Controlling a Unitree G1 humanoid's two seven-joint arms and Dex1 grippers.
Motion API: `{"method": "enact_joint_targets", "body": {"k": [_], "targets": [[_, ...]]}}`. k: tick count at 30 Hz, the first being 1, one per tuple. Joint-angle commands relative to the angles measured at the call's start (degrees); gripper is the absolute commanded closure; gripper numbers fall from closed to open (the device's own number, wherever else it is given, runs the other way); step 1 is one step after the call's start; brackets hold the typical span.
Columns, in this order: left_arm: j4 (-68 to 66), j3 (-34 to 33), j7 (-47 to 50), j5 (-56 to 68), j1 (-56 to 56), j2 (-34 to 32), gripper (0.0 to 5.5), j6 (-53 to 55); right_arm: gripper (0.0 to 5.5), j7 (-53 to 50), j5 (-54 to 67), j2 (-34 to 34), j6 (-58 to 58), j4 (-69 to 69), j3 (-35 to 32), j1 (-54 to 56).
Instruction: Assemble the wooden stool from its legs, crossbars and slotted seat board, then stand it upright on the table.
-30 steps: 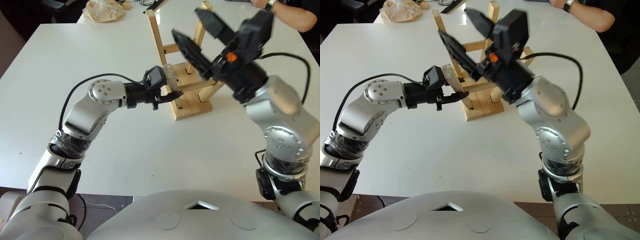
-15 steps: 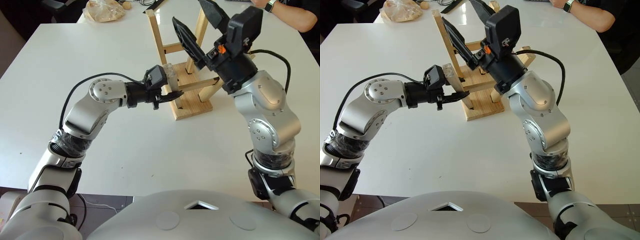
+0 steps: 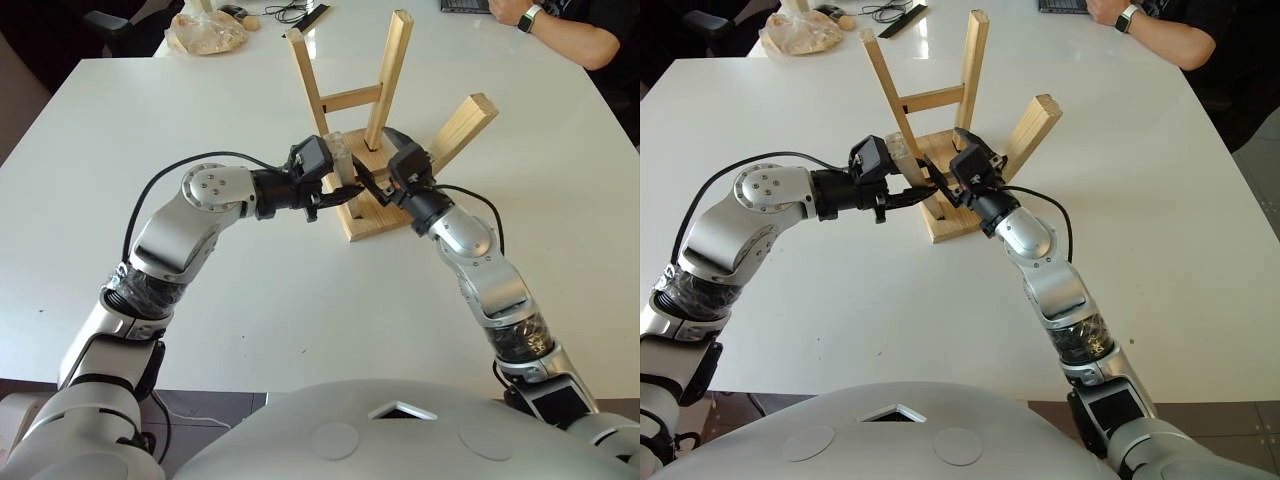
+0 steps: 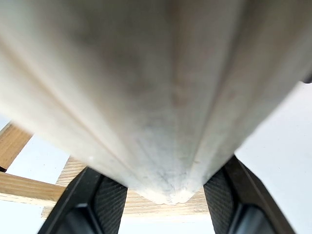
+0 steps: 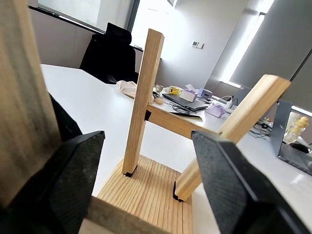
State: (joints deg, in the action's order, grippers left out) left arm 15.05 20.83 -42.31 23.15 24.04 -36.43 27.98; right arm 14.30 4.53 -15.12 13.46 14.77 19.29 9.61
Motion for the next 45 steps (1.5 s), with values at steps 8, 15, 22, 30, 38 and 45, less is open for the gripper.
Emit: {"method": "enact_joint_targets", "body": {"k": [8,15,22,30,38,45], "targets": [[-3.6,2.82,-0.27,-5.36,-3.31,-2.11,3.45,5.72,2.2,-5.72,38.66,-3.06,10.82,1.56,-38.79,24.1],[-4.54,2.4,-0.79,-5.71,-2.5,-2.18,3.45,5.3,2.2,-2.85,9.09,-22.1,-7.13,-31.54,-36.0,18.98],[-4.26,2.55,-1.31,-5.79,-2.54,-2.48,3.45,5.59,2.2,1.0,3.07,-10.55,-5.87,-12.79,-17.12,11.4],[-6.63,10.16,-3.14,-9.16,3.97,3.95,3.45,5.0,2.2,3.34,21.4,8.13,15.25,13.91,2.66,12.15],[-7.42,5.98,-2.28,-8.97,-2.36,0.03,3.45,4.11,2.2,3.28,9.71,-6.5,7.72,-3.69,-17.76,8.44],[-6.94,3.49,-1.79,-8.17,-4.31,-1.95,3.45,4.34,2.2,-2.39,-0.05,-19.69,-6.54,-30.27,-30.59,17.06]]}}
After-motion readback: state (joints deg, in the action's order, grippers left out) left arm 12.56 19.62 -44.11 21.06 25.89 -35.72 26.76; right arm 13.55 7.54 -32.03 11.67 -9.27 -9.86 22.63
